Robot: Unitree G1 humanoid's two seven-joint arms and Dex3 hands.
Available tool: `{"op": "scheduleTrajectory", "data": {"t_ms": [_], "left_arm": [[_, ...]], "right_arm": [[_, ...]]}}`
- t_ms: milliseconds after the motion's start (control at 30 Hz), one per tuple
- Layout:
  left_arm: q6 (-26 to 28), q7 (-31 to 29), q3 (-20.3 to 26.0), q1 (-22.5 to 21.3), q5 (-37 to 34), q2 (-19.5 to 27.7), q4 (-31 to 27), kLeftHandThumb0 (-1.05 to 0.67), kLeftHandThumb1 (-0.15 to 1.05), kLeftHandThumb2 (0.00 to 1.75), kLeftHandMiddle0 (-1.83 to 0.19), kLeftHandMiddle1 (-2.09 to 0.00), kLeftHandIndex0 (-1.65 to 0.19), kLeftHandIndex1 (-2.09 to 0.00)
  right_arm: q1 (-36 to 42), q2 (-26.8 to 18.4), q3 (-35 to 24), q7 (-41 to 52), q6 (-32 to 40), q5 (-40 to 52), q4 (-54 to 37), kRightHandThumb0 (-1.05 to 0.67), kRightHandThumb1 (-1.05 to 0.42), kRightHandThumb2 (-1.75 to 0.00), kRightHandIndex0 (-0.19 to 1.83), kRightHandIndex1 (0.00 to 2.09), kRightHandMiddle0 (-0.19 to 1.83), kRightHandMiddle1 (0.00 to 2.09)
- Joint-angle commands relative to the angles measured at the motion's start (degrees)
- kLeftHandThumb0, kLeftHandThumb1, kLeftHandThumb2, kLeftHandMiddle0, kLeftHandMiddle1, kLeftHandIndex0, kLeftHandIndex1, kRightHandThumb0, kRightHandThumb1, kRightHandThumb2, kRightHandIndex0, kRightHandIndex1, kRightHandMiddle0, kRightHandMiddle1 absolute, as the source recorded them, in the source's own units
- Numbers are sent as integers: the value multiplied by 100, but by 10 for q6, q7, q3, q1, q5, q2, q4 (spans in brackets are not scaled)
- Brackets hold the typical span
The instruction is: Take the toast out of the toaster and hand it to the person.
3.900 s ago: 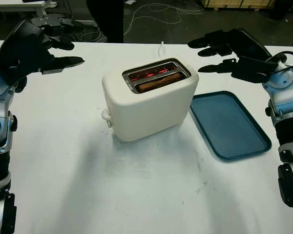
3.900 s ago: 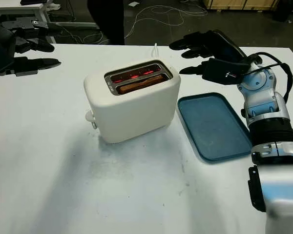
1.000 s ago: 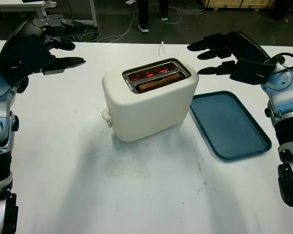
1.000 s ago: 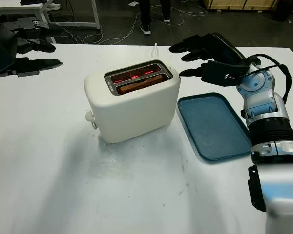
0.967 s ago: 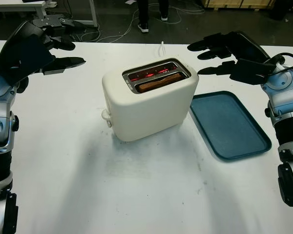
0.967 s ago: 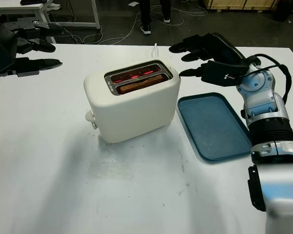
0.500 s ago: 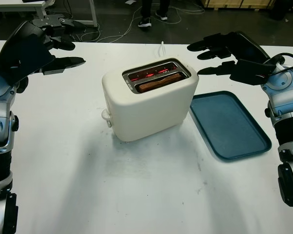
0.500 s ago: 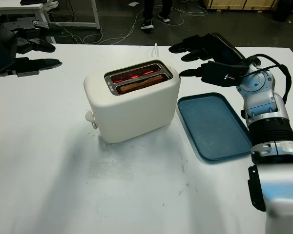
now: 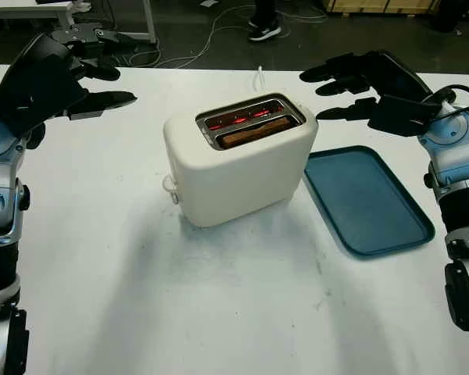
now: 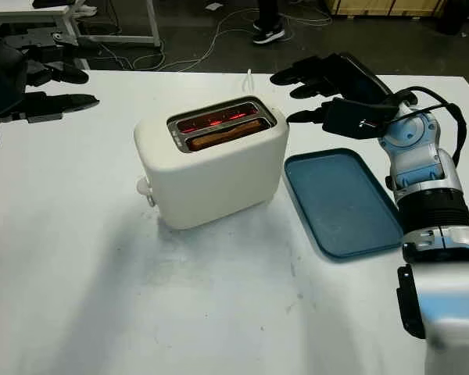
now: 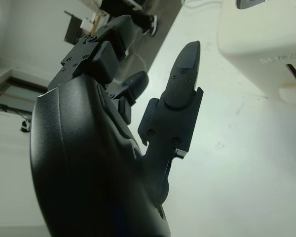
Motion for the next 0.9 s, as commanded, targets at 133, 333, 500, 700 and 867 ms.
{"op": "scheduleTrajectory", "data": {"t_ms": [133,333,500,700,867], "left_arm": [[4,3,2,1,-1,2,-7,-28,86,0,-20,-94,-41,-42],[-3,3,3,1,-2,2,-3,-28,86,0,-20,-93,-41,-42],[-15,-1,-2,1,4,9,1,-30,86,0,-22,-94,-42,-43],[0,3,3,1,0,3,-5,-28,85,0,-21,-93,-41,-42],[0,3,2,2,0,3,-4,-28,85,0,-20,-93,-41,-43]], "right_arm": [[-9,-9,-4,-7,-7,2,0,-29,-79,0,86,1,78,0],[-6,-19,-20,-10,7,10,-20,-22,-79,0,83,0,77,0],[-2,-20,-25,-3,20,16,-31,-22,-79,0,83,0,77,0],[3,-22,-23,-10,27,8,-49,-25,-79,0,84,1,77,0],[7,-22,-25,-12,37,9,-64,-17,-78,0,84,1,77,0]]}}
